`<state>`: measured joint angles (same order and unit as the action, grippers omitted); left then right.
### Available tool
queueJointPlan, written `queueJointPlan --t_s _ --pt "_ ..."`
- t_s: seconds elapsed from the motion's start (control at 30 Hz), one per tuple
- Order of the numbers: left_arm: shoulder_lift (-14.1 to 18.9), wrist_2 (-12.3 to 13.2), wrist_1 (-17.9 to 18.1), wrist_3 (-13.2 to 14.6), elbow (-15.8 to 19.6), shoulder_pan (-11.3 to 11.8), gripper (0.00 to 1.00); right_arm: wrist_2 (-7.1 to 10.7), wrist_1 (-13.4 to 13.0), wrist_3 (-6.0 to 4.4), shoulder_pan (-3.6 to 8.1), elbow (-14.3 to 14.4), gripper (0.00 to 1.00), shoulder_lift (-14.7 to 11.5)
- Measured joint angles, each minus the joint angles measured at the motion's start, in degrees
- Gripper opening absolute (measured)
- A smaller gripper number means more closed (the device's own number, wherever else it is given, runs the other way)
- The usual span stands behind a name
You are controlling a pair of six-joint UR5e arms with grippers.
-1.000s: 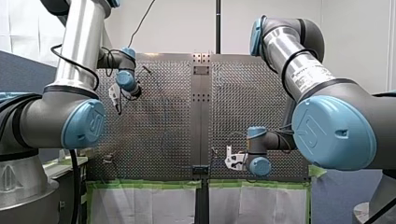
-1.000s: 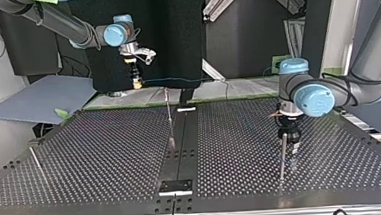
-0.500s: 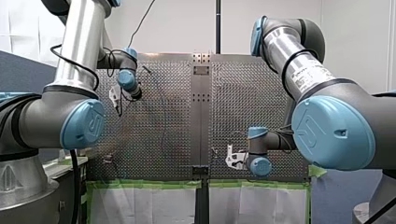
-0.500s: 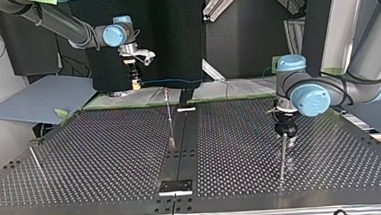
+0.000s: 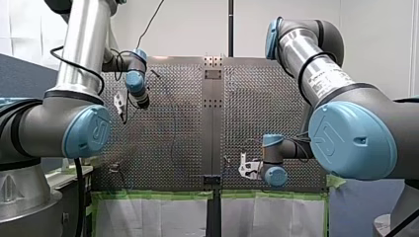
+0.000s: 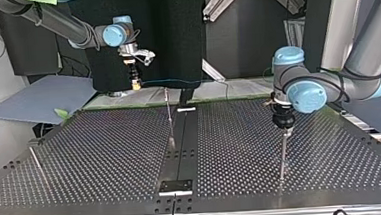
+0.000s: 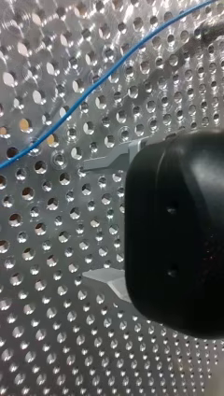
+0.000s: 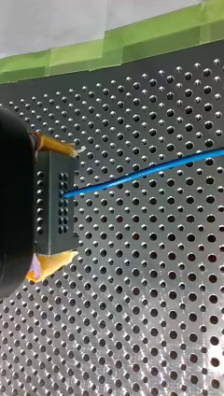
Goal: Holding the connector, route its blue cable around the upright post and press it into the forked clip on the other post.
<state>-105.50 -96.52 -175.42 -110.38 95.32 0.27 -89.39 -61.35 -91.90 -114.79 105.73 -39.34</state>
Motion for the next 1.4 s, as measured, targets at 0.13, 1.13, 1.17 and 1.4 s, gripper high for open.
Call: queueJointPlan --t_s 0.13,1.13,1.17,1.4 --pt "1.8 -1.9 -1.2 0.3 1.5 -0.1 1.00 0.06 -0.1 -0.04 0.07 0.0 0.00 0.0" --pt "16.9 -6.5 -15.2 12.1 -2.8 0.0 1.00 0.08 0.6 -0.87 1.02 0.0 0.00 0.0" --pt "17.3 -6.9 -15.7 12.3 -3.3 0.0 1.00 0.08 0.6 -0.86 0.99 0.0 0.00 0.0" --pt "20.5 -8.0 -18.9 13.9 -6.5 0.2 1.00 0.08 0.4 -0.93 0.97 0.0 0.00 0.0"
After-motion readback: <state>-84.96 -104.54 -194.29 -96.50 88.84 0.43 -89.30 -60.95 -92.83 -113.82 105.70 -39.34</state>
